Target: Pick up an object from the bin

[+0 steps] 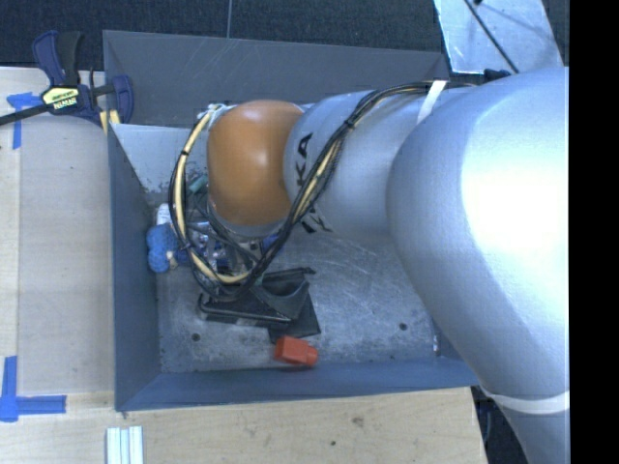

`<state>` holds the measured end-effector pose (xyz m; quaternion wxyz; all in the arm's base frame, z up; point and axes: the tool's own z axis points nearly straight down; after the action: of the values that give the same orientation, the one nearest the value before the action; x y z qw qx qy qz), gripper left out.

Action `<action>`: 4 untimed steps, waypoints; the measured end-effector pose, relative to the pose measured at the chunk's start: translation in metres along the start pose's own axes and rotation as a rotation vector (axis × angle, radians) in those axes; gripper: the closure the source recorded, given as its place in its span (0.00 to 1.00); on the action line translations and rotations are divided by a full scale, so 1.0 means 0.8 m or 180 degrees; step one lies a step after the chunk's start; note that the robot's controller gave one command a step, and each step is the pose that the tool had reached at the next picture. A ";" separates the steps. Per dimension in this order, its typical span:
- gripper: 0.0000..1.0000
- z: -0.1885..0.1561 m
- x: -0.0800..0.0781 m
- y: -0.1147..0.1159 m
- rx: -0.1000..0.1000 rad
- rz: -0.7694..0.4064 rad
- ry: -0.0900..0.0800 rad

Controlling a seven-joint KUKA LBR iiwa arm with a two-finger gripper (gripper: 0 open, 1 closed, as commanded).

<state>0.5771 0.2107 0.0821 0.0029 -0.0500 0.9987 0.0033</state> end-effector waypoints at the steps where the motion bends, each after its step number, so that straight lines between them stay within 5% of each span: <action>1: 0.00 0.000 -0.002 -0.002 0.0002 0.0003 -0.0024; 2: 0.00 -0.003 0.037 -0.108 -0.0040 0.0153 -0.0042; 3: 1.00 -0.002 0.042 -0.103 -0.0037 0.0126 0.0024; 4: 1.00 -0.003 -0.006 -0.080 -0.0022 0.0461 0.0069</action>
Offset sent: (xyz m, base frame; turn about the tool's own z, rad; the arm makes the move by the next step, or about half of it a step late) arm 0.0000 0.0000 0.0000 0.0000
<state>0.5880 0.1471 0.0842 -0.0083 0.0223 0.9997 0.0063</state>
